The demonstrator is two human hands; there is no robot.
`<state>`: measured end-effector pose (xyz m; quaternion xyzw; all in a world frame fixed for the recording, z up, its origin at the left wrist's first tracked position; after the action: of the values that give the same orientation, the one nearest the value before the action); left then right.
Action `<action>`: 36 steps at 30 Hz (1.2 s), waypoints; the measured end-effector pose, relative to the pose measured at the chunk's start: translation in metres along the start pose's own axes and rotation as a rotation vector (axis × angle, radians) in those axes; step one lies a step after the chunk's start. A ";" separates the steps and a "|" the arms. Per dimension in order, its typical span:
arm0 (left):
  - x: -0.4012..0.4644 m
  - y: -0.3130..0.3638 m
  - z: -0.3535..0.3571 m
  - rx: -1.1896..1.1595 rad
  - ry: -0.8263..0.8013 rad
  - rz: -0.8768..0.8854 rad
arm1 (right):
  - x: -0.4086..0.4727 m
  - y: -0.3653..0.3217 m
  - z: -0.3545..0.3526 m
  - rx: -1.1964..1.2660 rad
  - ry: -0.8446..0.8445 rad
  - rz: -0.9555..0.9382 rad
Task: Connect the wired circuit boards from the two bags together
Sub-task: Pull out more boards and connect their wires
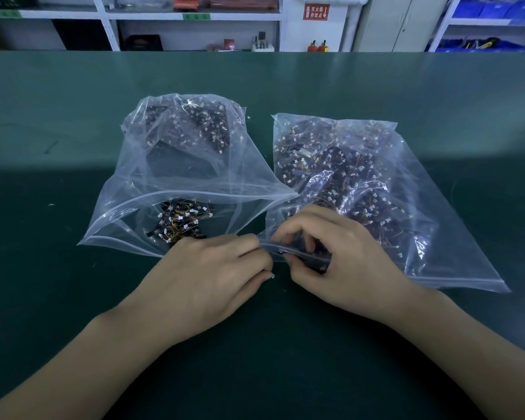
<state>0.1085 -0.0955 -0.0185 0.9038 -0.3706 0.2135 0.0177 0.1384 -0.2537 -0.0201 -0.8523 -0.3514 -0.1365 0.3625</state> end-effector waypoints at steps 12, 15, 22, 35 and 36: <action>0.005 0.004 0.003 -0.021 0.047 -0.030 | -0.001 -0.002 0.005 -0.002 -0.039 -0.032; 0.004 0.002 0.003 -0.071 0.055 -0.049 | -0.001 0.000 0.005 0.001 -0.045 -0.025; -0.006 -0.018 0.002 -0.107 -0.004 -0.073 | -0.004 0.009 -0.001 0.088 0.071 0.042; -0.003 -0.014 0.005 -0.114 -0.001 -0.069 | -0.004 0.022 -0.020 0.201 0.345 0.149; -0.002 -0.014 0.004 -0.102 0.005 -0.058 | -0.004 0.023 -0.019 0.204 0.332 0.160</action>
<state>0.1177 -0.0849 -0.0215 0.9116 -0.3543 0.1961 0.0708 0.1517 -0.2801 -0.0207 -0.8021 -0.2302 -0.2097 0.5096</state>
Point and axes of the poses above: each hand's wrist, its own x-axis towards the middle knuckle, its own z-axis out of the palm, y = z × x, the point moved 7 cm from there along x, towards the middle knuckle, and after that the axes turned 5 degrees about x, right-handed, at the moved point
